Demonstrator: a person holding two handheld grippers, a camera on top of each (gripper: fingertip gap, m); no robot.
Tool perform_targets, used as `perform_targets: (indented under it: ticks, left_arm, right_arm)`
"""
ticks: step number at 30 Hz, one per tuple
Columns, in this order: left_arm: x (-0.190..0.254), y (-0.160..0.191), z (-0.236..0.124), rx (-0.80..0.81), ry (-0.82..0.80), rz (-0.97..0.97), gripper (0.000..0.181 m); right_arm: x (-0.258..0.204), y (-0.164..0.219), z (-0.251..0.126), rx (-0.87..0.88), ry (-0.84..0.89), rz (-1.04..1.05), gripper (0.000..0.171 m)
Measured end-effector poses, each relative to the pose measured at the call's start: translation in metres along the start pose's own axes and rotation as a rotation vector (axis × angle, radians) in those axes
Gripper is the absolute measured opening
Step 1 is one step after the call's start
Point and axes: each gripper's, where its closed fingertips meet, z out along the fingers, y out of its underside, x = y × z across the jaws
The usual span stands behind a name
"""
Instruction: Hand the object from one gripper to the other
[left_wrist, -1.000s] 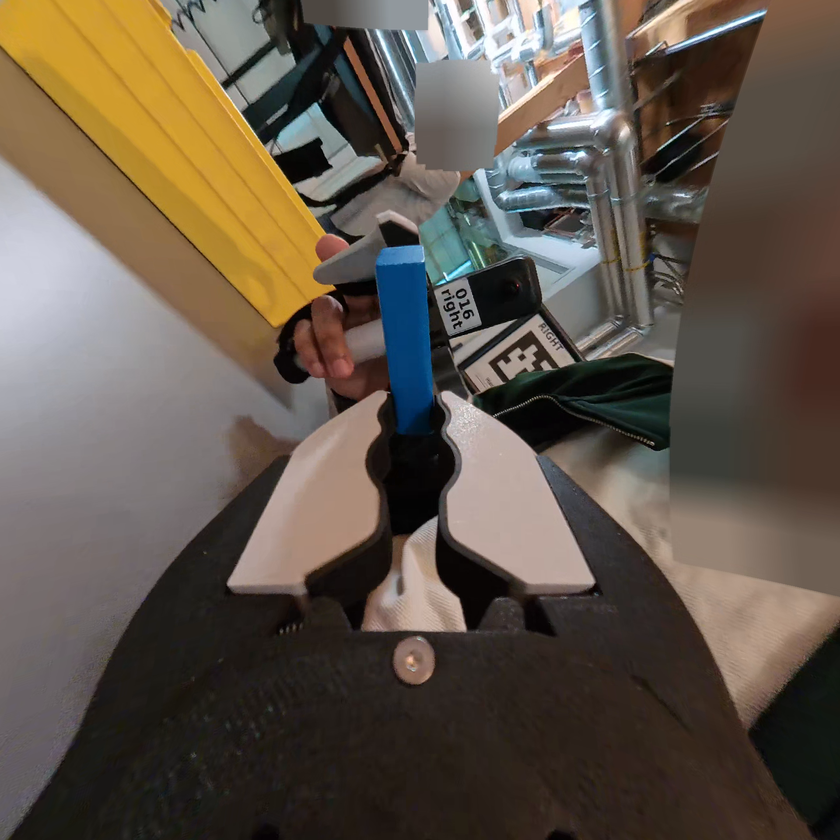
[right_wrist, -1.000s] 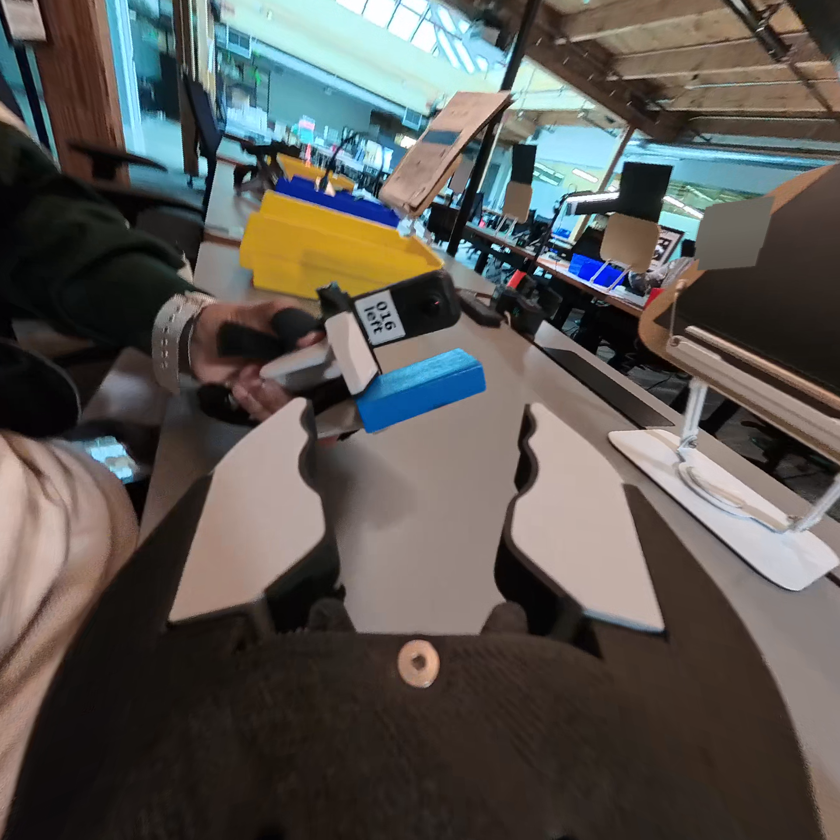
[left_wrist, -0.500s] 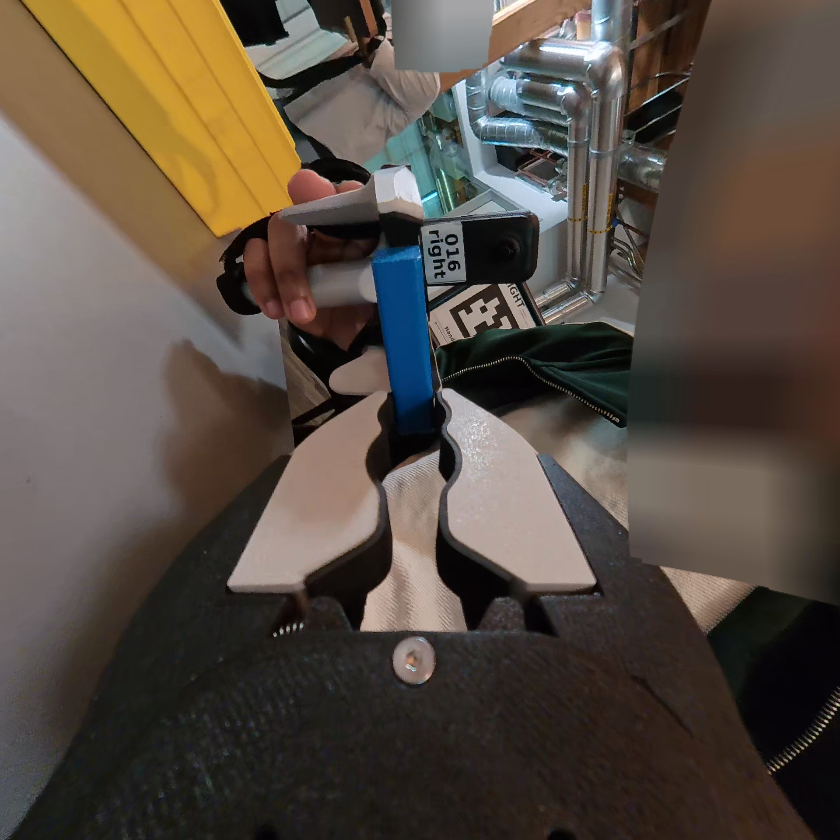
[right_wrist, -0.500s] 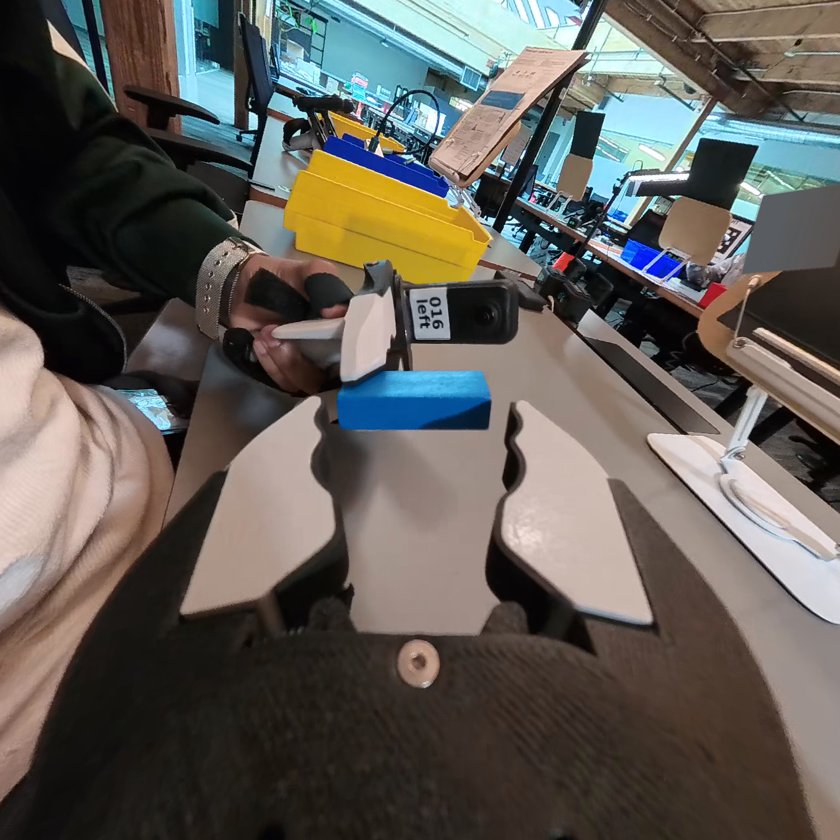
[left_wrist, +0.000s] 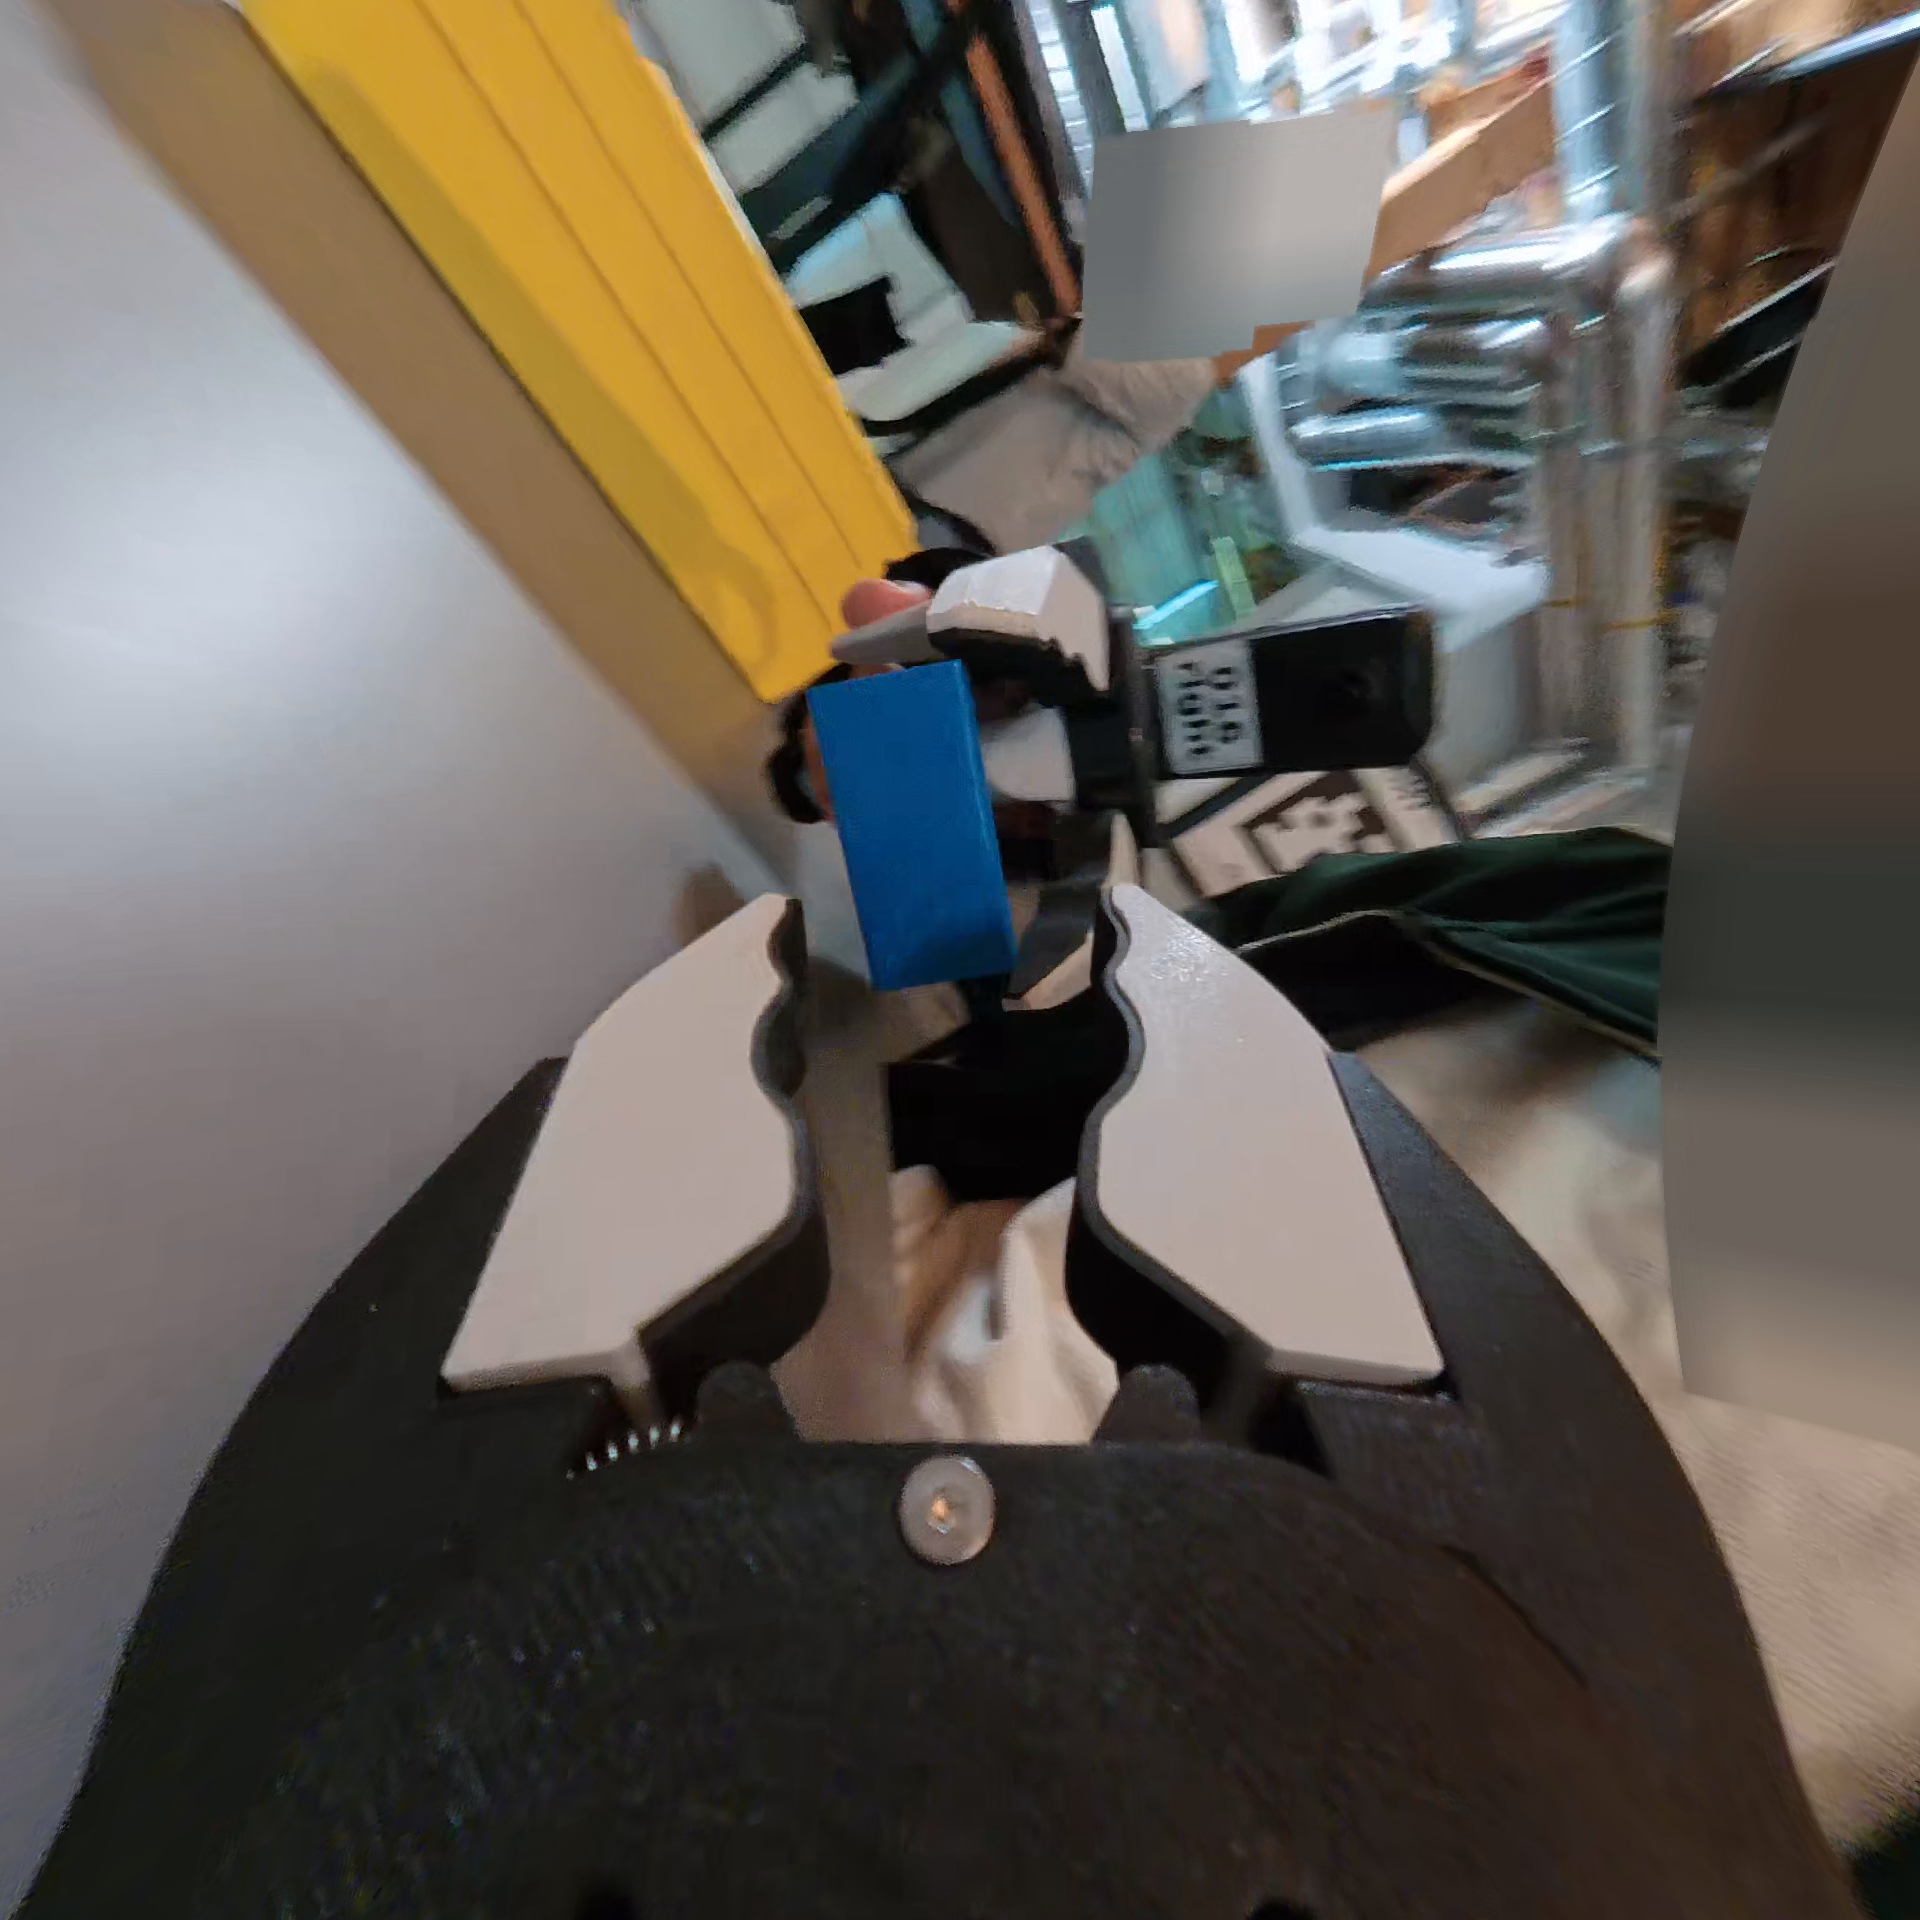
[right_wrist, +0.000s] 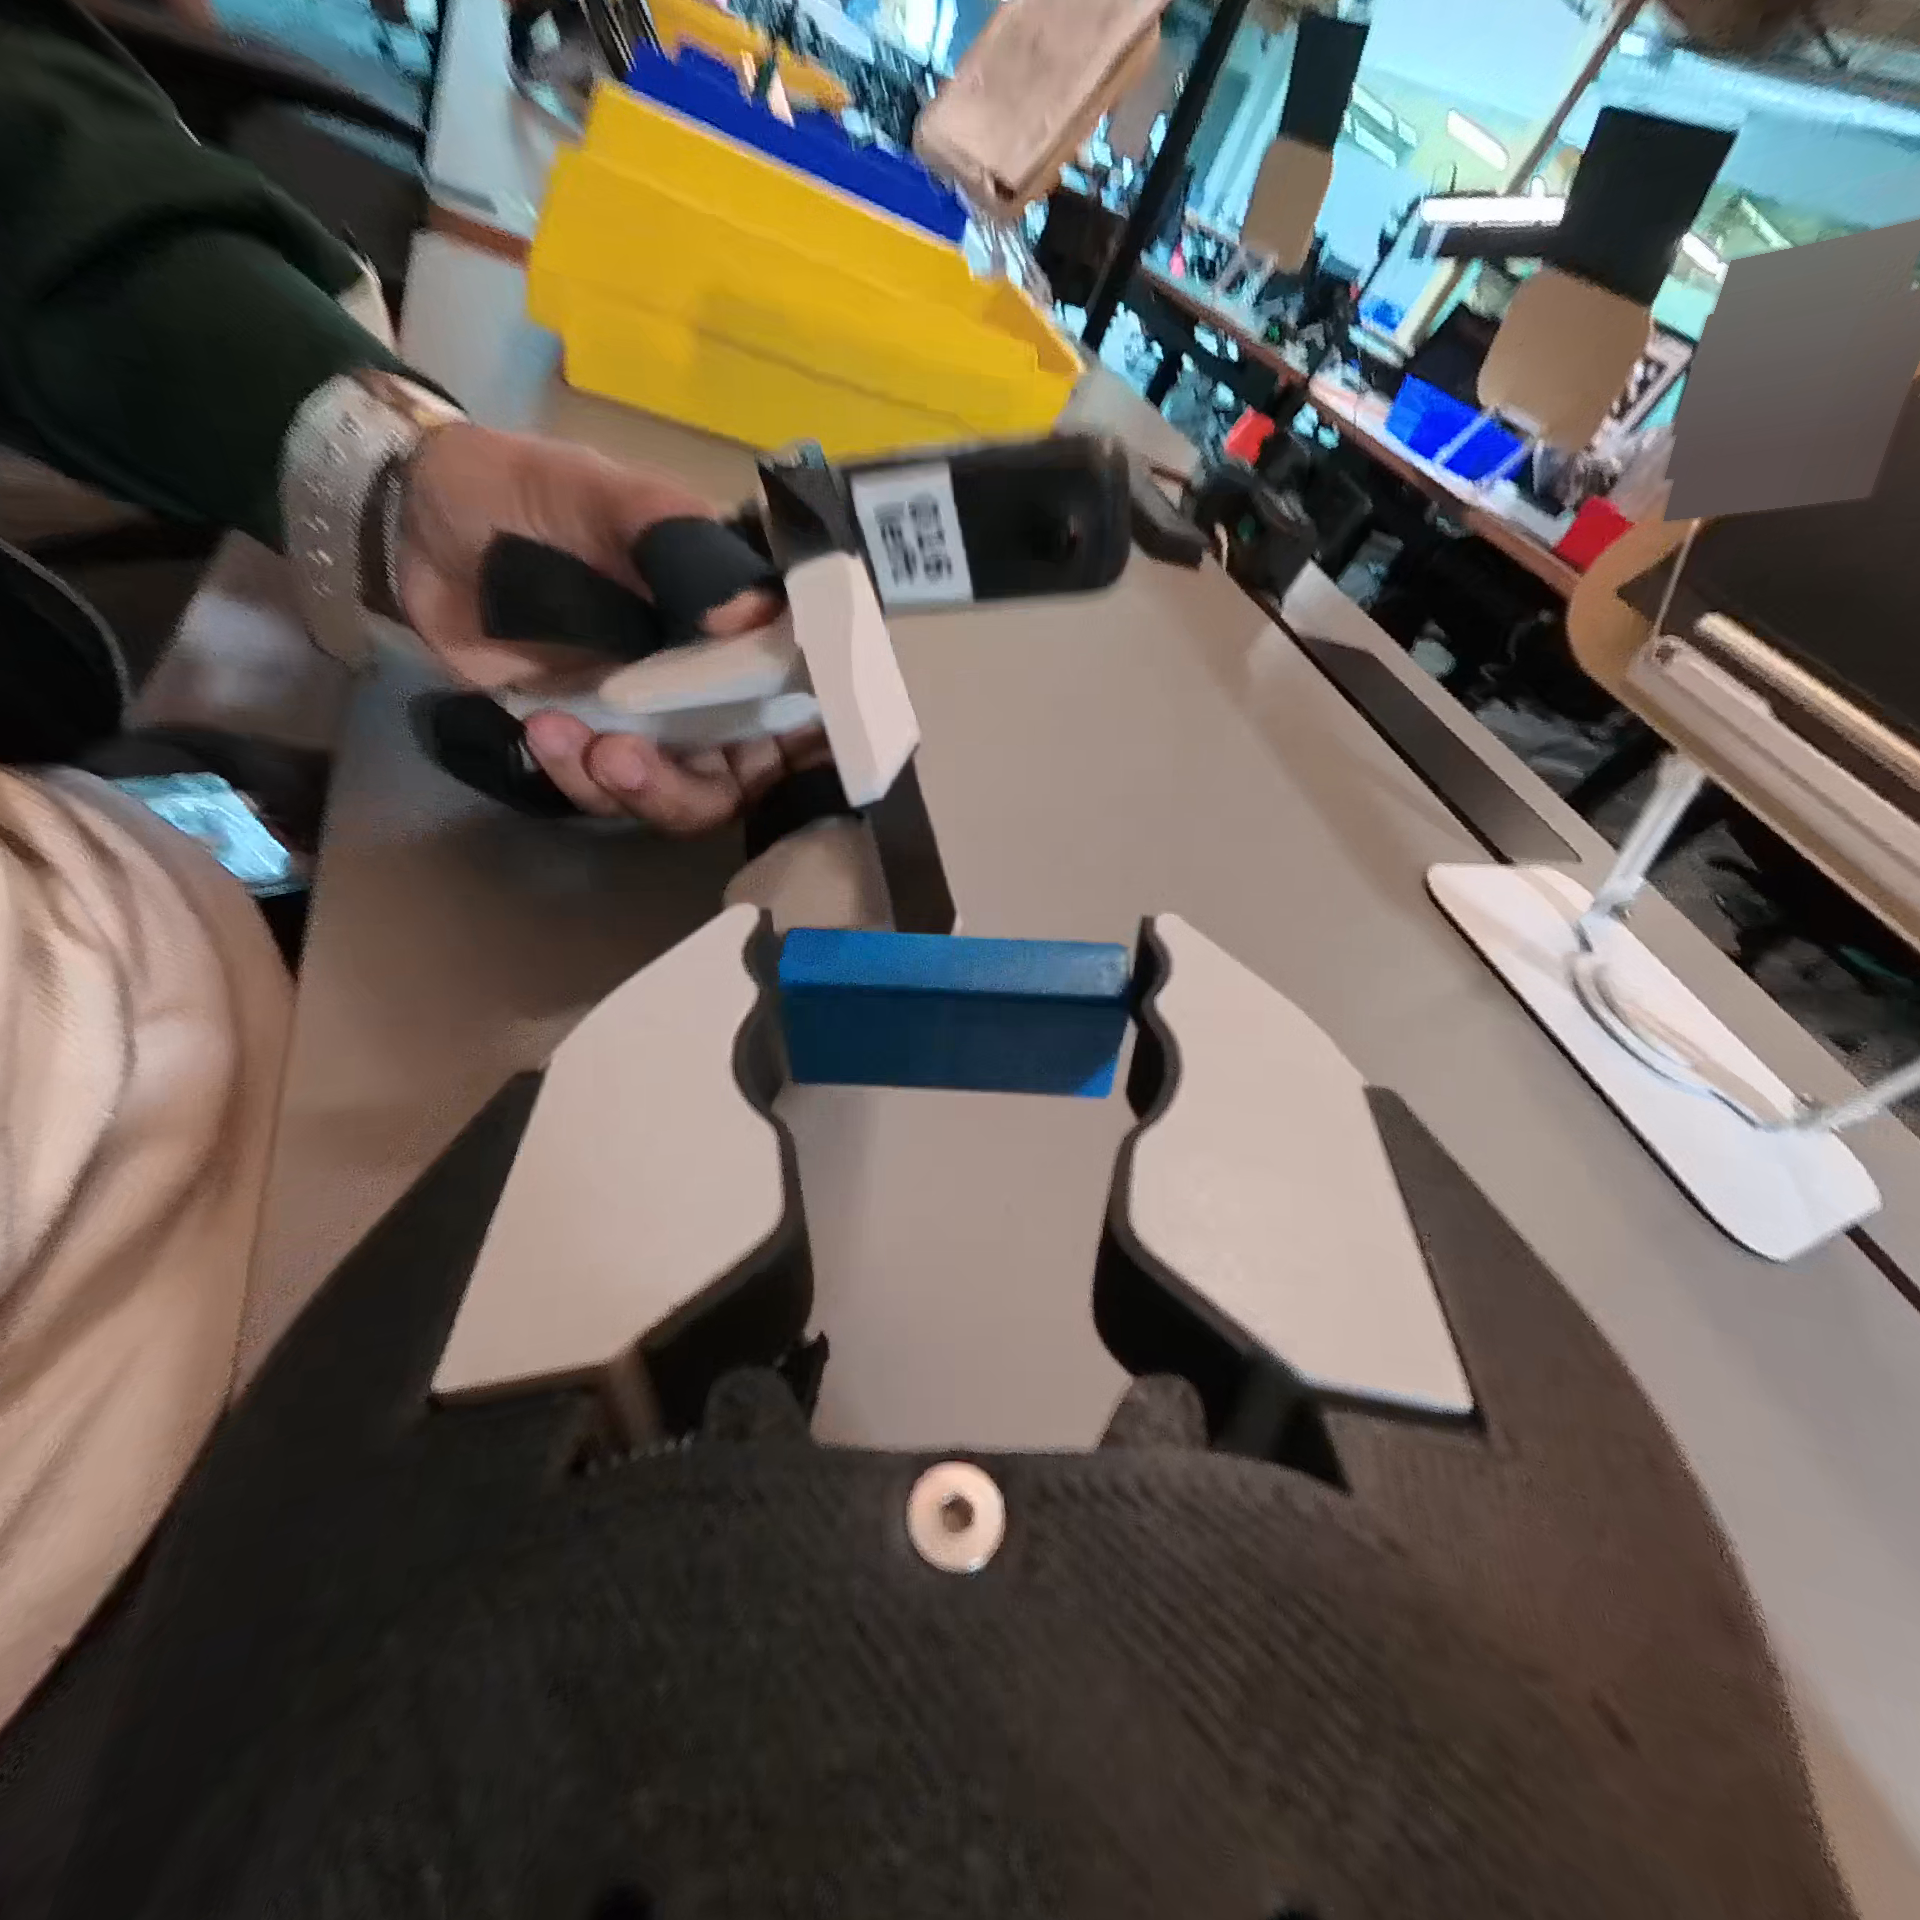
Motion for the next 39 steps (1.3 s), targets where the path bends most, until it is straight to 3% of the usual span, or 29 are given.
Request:
perform_targets:
  ticks: [3, 6, 11, 15, 19, 23, 26, 30, 35, 39]
  left_arm:
    - [-0.013, 0.004, -0.001, -0.06, -0.176, 0.152, 0.054]
    - [-0.016, 0.013, 0.003, -0.121, -0.217, 0.179, 0.055]
    - [-0.004, 0.02, 0.01, -0.111, -0.031, -0.007, 0.053]
    - [0.007, 0.022, 0.012, -0.117, 0.059, -0.047, 0.047]
    - [0.01, 0.027, 0.015, -0.15, 0.057, -0.015, 0.033]
    - [0.009, 0.022, 0.012, -0.123, 0.041, -0.009, 0.032]
    - [0.012, 0.012, 0.008, -0.061, 0.062, -0.003, 0.032]
    - [0.016, 0.0, 0.005, 0.023, 0.074, 0.072, 0.031]
    - [0.023, -0.003, 0.007, 0.059, 0.046, 0.295, 0.031]
    - [0.026, 0.004, 0.013, 0.034, 0.022, 0.449, 0.031]
  right_arm:
    - [-0.003, 0.008, 0.007, -0.091, 0.02, -0.039, 0.066]
    - [-0.011, 0.004, 0.011, -0.109, 0.026, -0.116, 0.066]
    - [-0.018, -0.003, 0.011, -0.072, 0.015, -0.162, 0.066]
    - [-0.015, -0.012, 0.006, -0.002, 0.004, -0.101, 0.066]
    - [-0.013, -0.013, 0.005, 0.021, 0.001, -0.071, 0.066]
    - [-0.009, -0.014, 0.006, 0.043, 0.035, -0.069, 0.069]
    - [0.004, -0.015, 0.004, 0.072, 0.077, 0.034, 0.09]
    - [0.029, -0.023, -0.01, 0.211, 0.093, 0.307, 0.092]
    - [0.042, -0.034, -0.027, 0.404, -0.035, 0.692, 0.07]
    - [0.028, -0.041, -0.022, 0.397, -0.119, 0.679, 0.057]
